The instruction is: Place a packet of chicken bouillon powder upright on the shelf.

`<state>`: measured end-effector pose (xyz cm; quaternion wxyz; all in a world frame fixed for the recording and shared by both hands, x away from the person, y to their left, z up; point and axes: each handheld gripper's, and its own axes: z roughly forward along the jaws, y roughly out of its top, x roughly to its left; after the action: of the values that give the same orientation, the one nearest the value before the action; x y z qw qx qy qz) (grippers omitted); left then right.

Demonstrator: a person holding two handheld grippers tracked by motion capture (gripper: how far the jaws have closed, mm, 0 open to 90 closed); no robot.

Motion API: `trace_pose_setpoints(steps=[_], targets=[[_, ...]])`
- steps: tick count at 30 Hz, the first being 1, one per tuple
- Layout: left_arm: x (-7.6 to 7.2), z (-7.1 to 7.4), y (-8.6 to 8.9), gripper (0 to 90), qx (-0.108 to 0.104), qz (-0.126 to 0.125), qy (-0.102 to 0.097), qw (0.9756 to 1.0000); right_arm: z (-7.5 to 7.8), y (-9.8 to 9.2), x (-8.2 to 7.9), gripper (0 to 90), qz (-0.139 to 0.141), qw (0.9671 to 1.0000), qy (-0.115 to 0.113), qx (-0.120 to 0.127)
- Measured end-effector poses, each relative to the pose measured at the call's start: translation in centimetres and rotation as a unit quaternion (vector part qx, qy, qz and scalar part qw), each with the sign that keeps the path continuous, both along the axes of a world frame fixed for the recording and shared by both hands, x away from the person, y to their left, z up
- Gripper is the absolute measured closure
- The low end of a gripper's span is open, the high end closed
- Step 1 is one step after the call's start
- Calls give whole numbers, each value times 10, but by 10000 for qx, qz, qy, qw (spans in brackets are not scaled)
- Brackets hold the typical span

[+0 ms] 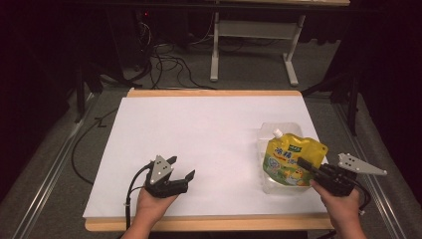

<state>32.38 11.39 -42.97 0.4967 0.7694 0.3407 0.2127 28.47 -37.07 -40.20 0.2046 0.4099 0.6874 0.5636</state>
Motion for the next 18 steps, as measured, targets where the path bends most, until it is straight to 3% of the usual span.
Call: trace_pose_setpoints(steps=[10, 18], targets=[[0, 0, -1, 236, 13, -29, 11, 10000, -4, -2, 0, 873, -49, 9999, 22, -103], [0, -1, -2, 236, 19, -39, 24, 10000, 0, -1, 0, 747, -60, 9999, 30, -96]])
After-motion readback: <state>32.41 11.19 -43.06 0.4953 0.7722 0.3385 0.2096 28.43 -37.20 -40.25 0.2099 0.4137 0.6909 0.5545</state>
